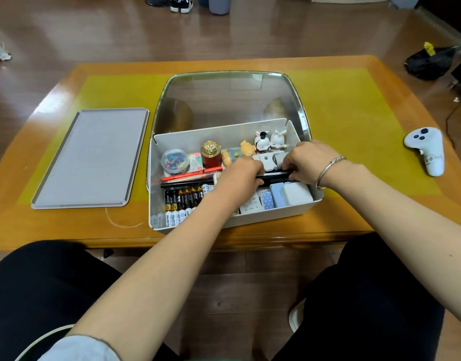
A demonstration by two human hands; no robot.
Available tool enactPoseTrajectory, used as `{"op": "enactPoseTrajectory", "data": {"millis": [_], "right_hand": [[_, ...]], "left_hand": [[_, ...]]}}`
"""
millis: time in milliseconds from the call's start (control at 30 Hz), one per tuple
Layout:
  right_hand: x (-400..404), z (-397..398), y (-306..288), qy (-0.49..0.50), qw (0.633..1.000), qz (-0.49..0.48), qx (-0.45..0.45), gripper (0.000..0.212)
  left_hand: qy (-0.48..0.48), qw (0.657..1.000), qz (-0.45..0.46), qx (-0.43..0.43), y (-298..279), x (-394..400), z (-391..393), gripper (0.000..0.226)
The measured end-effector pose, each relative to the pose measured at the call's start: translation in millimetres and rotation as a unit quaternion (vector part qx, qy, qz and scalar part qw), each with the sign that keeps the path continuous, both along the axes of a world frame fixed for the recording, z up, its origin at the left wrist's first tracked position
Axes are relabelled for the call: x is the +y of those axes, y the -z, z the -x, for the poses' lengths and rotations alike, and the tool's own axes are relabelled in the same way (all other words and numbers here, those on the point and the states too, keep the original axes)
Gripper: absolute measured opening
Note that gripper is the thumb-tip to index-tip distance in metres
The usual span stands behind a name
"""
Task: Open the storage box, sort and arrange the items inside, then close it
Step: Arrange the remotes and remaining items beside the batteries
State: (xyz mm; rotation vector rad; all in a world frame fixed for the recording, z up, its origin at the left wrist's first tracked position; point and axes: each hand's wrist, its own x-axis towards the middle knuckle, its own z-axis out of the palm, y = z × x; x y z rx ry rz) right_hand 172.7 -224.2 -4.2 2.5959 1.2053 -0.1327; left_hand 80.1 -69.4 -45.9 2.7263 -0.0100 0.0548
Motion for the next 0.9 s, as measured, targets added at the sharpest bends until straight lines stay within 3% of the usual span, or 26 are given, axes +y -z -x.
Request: {"op": "enactPoseTrajectory", "data": {"millis": [233,367,500,700,800,900], "right_hand": [[4,4,5,0.025,0.999,0.034,0.001,0.024],[3,8,9,0.032,0.999,-0.035,-0.02,0.025],[4,13,17,0.084,0.983,-0.154,-0.059,0.029],[13,17,29,0.152,0.975,-0.159,0.002,0.047],[18,17,33,0.162,0.976,-0.146,0.005,0.049],[23,18,35,0.162,0.977,-0.14,0.016,0.051]], "left_hand": [[0.03,0.999,-0.013,0.017,8,-5,-1,0.023],[0.02,0.999,-0.006,-0.035,-1,3,11,0.026],[-0.08,0.99,-0.003,-0.119,-19,34,24,0.028],[-0.282,0.94,-0.041,-0.189,-29,122,52,0.042],[-0.379,0.917,-0.051,-0.117,-15,164,65,0.046],[-0.421,0.903,-0.058,0.068,7,182,77,0.05]]}}
